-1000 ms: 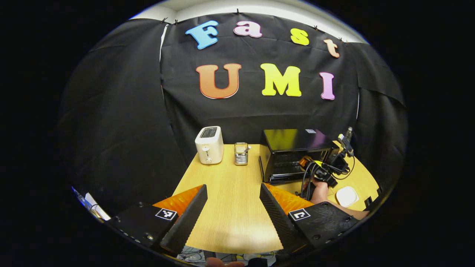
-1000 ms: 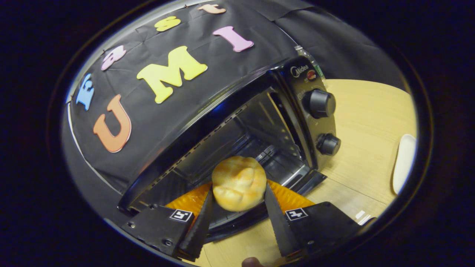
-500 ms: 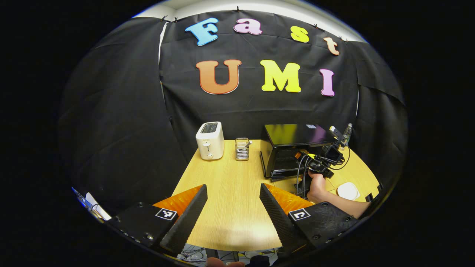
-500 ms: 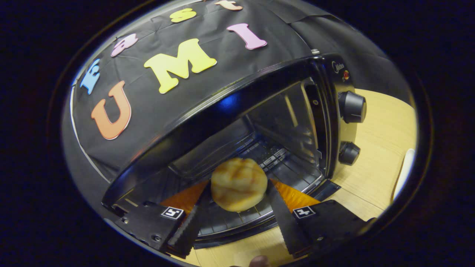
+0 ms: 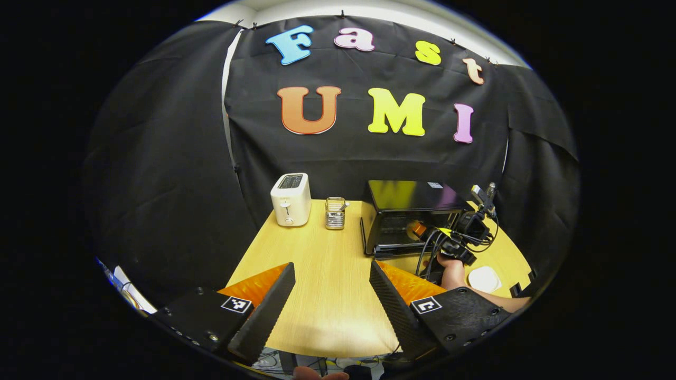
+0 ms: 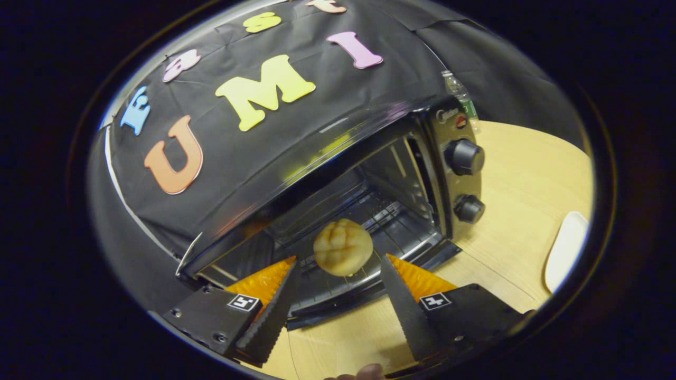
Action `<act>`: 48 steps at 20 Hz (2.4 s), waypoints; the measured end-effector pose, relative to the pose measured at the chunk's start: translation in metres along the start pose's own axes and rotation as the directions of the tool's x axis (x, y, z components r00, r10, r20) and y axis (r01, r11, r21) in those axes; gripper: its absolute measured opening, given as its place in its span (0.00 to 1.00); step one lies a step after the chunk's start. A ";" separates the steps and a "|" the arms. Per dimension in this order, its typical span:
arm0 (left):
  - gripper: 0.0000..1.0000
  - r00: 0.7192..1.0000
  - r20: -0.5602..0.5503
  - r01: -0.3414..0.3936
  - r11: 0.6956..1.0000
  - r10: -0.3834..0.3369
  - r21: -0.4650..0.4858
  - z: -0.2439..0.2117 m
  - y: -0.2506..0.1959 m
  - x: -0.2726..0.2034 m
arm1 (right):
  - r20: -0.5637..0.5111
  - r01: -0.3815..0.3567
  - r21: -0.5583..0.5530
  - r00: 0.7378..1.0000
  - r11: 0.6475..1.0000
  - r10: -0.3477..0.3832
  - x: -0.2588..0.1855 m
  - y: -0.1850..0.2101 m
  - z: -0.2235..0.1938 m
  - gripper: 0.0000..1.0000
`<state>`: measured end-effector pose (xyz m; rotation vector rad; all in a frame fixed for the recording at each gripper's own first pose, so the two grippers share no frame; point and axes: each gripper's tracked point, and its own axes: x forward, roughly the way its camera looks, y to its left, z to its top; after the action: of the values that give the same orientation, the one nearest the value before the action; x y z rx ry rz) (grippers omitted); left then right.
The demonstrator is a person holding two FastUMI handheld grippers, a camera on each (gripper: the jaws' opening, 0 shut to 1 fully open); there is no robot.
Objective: Open the electric oven with the left hand, put the food in, and close the electric oven.
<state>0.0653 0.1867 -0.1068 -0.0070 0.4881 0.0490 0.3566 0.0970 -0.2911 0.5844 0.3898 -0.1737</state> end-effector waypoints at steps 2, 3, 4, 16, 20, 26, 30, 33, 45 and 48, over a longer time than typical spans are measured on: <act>0.94 1.000 -0.005 0.010 1.000 -0.010 -0.014 -0.006 -0.008 0.000 | -0.018 -0.014 -0.002 1.000 1.000 0.014 -0.023 -0.006 -0.003 0.94; 0.94 1.000 -0.014 0.016 1.000 -0.016 -0.022 -0.012 -0.013 0.001 | -0.027 -0.023 -0.004 0.999 1.000 0.023 -0.034 -0.009 -0.001 0.94; 0.94 0.999 -0.023 0.027 0.999 -0.028 -0.032 -0.016 -0.019 0.003 | -0.033 -0.021 -0.006 0.999 1.000 0.021 -0.045 -0.015 0.001 0.94; 0.94 0.971 -0.204 0.123 0.992 -0.129 -0.041 -0.097 -0.080 0.031 | -0.114 -0.088 -0.221 0.991 0.971 0.063 -0.195 -0.050 0.010 0.94; 0.94 0.949 -0.282 0.128 0.990 -0.138 -0.055 -0.125 -0.107 0.046 | -0.096 -0.072 -0.294 0.994 0.953 0.045 -0.231 -0.066 0.029 0.94; 0.94 0.924 -0.326 0.192 0.979 -0.202 -0.064 -0.168 -0.160 0.081 | -0.041 -0.017 -0.377 0.999 0.926 0.002 -0.271 -0.096 0.067 0.96; 0.94 0.918 -0.340 0.199 0.979 -0.206 -0.055 -0.200 -0.177 0.109 | 0.013 0.067 -0.465 0.998 0.883 -0.068 -0.291 -0.129 0.086 0.96; 0.94 0.910 -0.359 0.204 0.978 -0.209 -0.054 -0.217 -0.193 0.124 | 0.016 0.104 -0.495 0.994 0.863 -0.110 -0.303 -0.148 0.094 0.96; 0.96 0.925 -0.362 0.110 0.994 -0.111 -0.022 -0.231 -0.221 0.170 | -0.005 0.117 -0.532 0.990 0.838 -0.142 -0.312 -0.177 0.110 0.97; 0.95 0.934 -0.346 0.095 0.996 -0.089 -0.002 -0.224 -0.222 0.177 | -0.010 0.095 -0.532 0.993 0.842 -0.118 -0.306 -0.176 0.116 0.97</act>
<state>0.1271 -0.0311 -0.3884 -0.0240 0.8407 -0.0494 0.0655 -0.0982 -0.1665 0.0153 0.4895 -0.1511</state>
